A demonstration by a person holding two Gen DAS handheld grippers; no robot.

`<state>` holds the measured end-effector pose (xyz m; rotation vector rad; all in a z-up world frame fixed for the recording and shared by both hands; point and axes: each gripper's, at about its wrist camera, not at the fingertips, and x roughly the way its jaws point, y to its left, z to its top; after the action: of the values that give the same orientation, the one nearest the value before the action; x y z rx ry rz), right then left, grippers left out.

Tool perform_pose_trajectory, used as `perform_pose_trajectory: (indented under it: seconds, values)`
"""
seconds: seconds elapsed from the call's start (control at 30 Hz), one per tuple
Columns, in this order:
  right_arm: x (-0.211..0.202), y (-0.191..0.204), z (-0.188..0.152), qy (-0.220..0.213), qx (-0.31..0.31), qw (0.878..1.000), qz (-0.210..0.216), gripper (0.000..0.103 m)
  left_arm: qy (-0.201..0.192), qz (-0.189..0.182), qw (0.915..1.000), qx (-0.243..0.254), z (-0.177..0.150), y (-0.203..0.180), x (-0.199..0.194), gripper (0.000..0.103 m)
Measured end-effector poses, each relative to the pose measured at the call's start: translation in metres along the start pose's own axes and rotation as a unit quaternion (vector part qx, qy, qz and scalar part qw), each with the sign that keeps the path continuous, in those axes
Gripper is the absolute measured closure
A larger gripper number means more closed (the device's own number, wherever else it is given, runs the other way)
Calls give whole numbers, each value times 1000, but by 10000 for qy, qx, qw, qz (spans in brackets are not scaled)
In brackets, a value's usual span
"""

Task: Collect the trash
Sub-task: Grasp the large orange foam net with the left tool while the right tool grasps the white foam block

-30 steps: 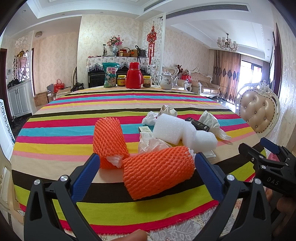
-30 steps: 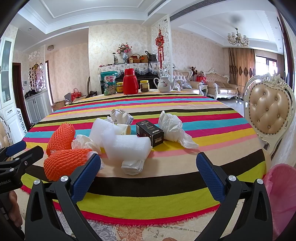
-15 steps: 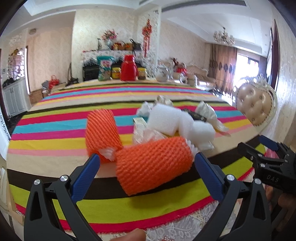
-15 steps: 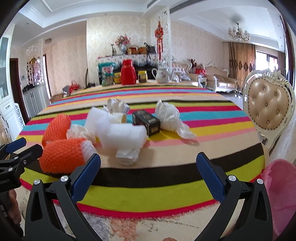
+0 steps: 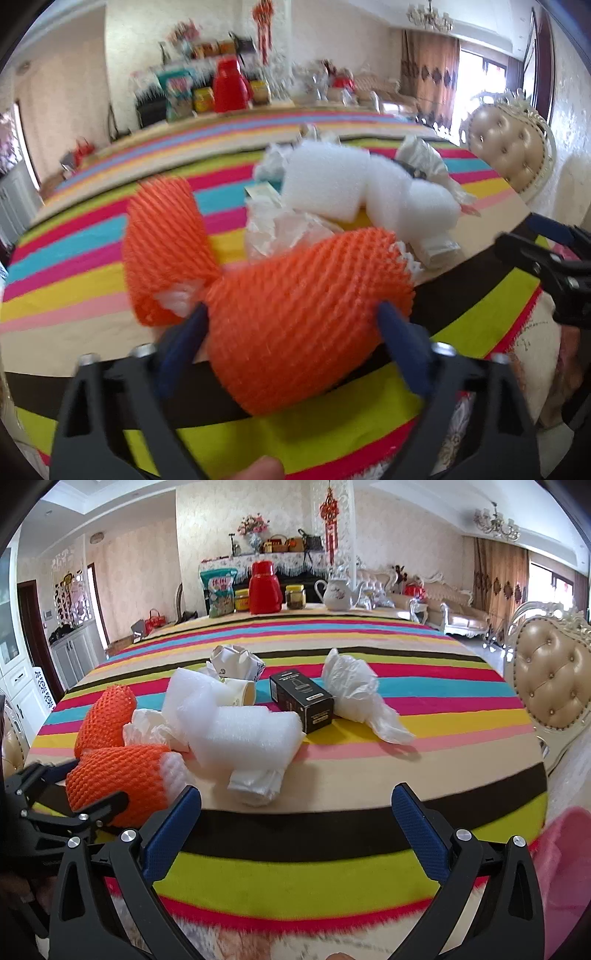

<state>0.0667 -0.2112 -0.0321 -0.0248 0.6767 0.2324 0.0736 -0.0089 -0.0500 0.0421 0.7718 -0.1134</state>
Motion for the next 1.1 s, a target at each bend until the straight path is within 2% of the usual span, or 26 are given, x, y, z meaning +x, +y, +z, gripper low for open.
perform_pose_trajectory:
  seconds: [0.03, 0.1, 0.17, 0.23, 0.33, 0.57, 0.83, 1.0, 1.07, 1.1]
  values:
    - [5, 1, 3, 47, 3, 10000, 43, 6, 88, -101, 9999, -44, 1, 2, 4, 36]
    - [13, 4, 8, 116, 16, 9999, 106, 6, 145, -176, 9997, 1, 1, 4, 6, 42]
    - [20, 8, 13, 168, 5, 9997, 186, 6, 184, -314, 9993, -27, 1, 8, 6, 57]
    - [25, 14, 18, 231, -15, 9994, 239, 6, 189, -443, 9988, -128, 0, 13, 3, 66]
    - [28, 23, 24, 288, -108, 9993, 233, 6, 98, -468, 9986, -213, 2, 15, -5, 73]
    - [34, 35, 32, 363, -236, 9990, 114, 6, -128, -406, 9981, -436, 9, 22, -22, 76]
    - [50, 47, 38, 567, -273, 9980, 36, 6, -560, -365, 9952, -710, 18, 35, -44, 76]
    - [66, 51, 39, 703, -281, 9971, -56, 6, -661, -322, 9942, -785, 20, 38, -49, 76]
    - [72, 49, 39, 757, -232, 9968, -64, 20, -673, -318, 9940, -806, 21, 39, -50, 76]
    - [74, 47, 39, 799, -191, 9966, -59, 22, -687, -312, 9938, -818, 21, 39, -51, 76]
